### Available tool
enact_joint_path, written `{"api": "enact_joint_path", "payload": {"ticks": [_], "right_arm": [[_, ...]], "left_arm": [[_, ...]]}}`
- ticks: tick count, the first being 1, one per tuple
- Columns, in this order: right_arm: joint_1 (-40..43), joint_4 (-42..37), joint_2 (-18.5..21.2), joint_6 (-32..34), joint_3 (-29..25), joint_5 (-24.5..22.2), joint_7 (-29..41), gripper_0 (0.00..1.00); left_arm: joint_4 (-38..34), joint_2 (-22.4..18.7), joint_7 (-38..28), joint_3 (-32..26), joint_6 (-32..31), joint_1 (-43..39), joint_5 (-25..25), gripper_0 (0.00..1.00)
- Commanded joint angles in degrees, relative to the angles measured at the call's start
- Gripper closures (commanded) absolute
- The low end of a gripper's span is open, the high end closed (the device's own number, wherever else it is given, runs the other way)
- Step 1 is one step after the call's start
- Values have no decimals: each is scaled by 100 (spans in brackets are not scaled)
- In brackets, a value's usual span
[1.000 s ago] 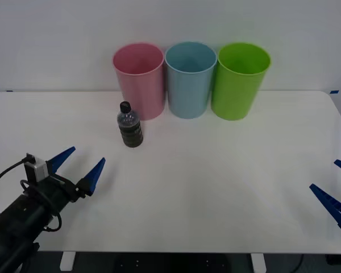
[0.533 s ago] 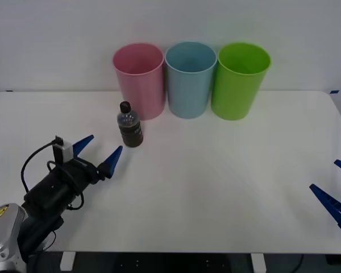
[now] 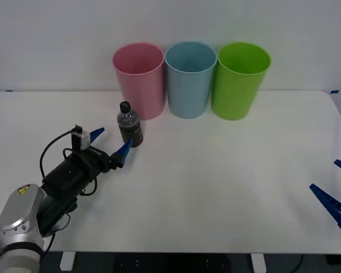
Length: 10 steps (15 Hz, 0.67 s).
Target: Grasp the object on the table and drop it into the matching bin: aluminum can to the light blue bin, PET bottle to the pink bin.
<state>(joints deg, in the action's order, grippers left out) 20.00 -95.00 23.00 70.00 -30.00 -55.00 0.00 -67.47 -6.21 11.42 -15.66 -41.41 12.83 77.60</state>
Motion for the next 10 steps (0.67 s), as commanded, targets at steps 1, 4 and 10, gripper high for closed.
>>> {"api": "enact_joint_path", "payload": {"ticks": [1, 4, 10], "right_arm": [[0, 0, 0, 0, 0, 0, 0, 0], [0, 0, 0, 0, 0, 0, 0, 0], [0, 0, 0, 0, 0, 0, 0, 0]], "left_arm": [[76, 137, -8, -78, 124, 150, 239, 0], [304, 251, 9, -122, 203, 405, 414, 0], [1341, 251, 27, -306, 370, 1319, 898, 0]]}}
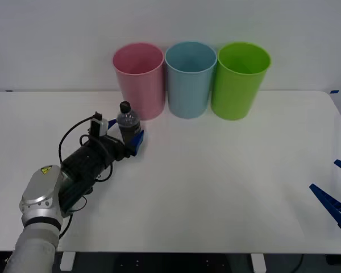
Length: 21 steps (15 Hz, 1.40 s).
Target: Grasp the object on the table and drop it into the matching bin: aluminum can to the light blue bin, PET bottle to the pink bin.
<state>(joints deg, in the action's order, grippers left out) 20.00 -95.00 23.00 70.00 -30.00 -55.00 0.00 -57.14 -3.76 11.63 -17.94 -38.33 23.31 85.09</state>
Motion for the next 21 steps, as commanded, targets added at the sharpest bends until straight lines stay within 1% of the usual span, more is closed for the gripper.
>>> {"api": "enact_joint_path", "payload": {"ticks": [1, 2, 9, 10, 11, 12, 13, 14, 15, 21], "right_arm": [[0, 0, 0, 0, 0, 0, 0, 0], [0, 0, 0, 0, 0, 0, 0, 0], [0, 0, 0, 0, 0, 0, 0, 0], [0, 0, 0, 0, 0, 0, 0, 0], [0, 0, 0, 0, 0, 0, 0, 0], [0, 0, 0, 0, 0, 0, 0, 0], [0, 0, 0, 0, 0, 0, 0, 0], [0, 0, 0, 0, 0, 0, 0, 0], [0, 0, 0, 0, 0, 0, 0, 0], [0, 0, 0, 0, 0, 0, 0, 0]], "left_arm": [[405, 7, 6, -104, 115, 385, 193, 0], [449, 7, 6, -113, 142, 438, 254, 0], [458, 7, 6, -60, 168, 455, 254, 0], [458, 7, 15, -60, 177, 455, 254, 14], [458, 7, 24, -60, 168, 455, 254, 52], [458, 7, 33, -60, 168, 455, 254, 77], [458, 7, 41, -60, 168, 455, 254, 93], [458, 7, 50, -60, 168, 455, 254, 99], [458, 7, 50, -60, 168, 455, 254, 100], [458, -2, 50, -16, 168, 447, 193, 100]]}}
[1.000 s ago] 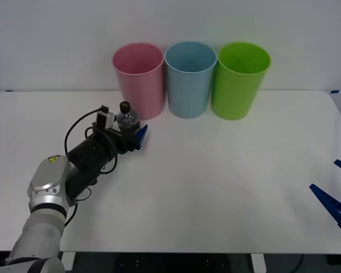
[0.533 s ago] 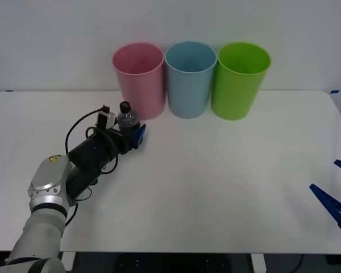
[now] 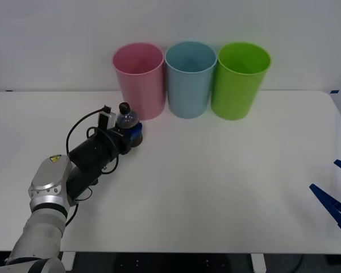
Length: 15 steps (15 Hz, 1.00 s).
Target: Grasp the object on the table and drop it into the matching bin: aluminum can to the light blue bin, PET bottle to the pink bin.
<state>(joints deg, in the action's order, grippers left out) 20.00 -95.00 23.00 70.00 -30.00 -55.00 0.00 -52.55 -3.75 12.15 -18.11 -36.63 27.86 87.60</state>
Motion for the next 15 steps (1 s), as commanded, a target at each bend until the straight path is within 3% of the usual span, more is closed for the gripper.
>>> {"api": "enact_joint_path", "payload": {"ticks": [1, 8, 15], "right_arm": [[0, 0, 0, 0, 0, 0, 0, 0], [0, 0, 0, 0, 0, 0, 0, 0], [0, 0, 0, 0, 0, 0, 0, 0]], "left_arm": [[-1, -73, -3, 18, -28, -18, -121, 100], [-467, -1233, -20, 721, -187, -536, -1615, 100], [-1320, -2051, -363, 748, -160, -1134, -2555, 100]]}}
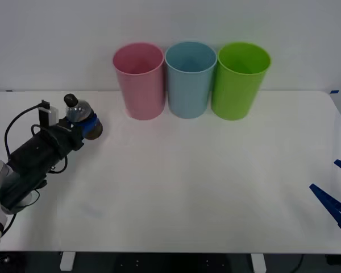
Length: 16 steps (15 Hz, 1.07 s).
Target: Grasp the object on the table and drop it into the matching bin: aluminum can to the light blue bin, PET bottle to the pink bin.
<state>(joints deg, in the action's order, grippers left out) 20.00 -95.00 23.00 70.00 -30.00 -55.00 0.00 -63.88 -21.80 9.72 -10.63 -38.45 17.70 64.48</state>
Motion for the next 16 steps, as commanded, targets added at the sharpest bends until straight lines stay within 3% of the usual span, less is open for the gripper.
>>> {"api": "enact_joint_path", "payload": {"ticks": [1, 4, 8, 16], "right_arm": [[0, 0, 0, 0, 0, 0, 0, 0], [0, 0, 0, 0, 0, 0, 0, 0], [0, 0, 0, 0, 0, 0, 0, 0], [0, 0, 0, 0, 0, 0, 0, 0]], "left_arm": [[-283, -360, -190, 0, 22, -171, -348, 100], [-705, -756, -1025, 8, 13, -241, -410, 100], [-1250, -896, -2044, 8, 4, -100, -445, 100], [-1171, -958, -3363, 228, -5, 1113, 47, 98]]}}
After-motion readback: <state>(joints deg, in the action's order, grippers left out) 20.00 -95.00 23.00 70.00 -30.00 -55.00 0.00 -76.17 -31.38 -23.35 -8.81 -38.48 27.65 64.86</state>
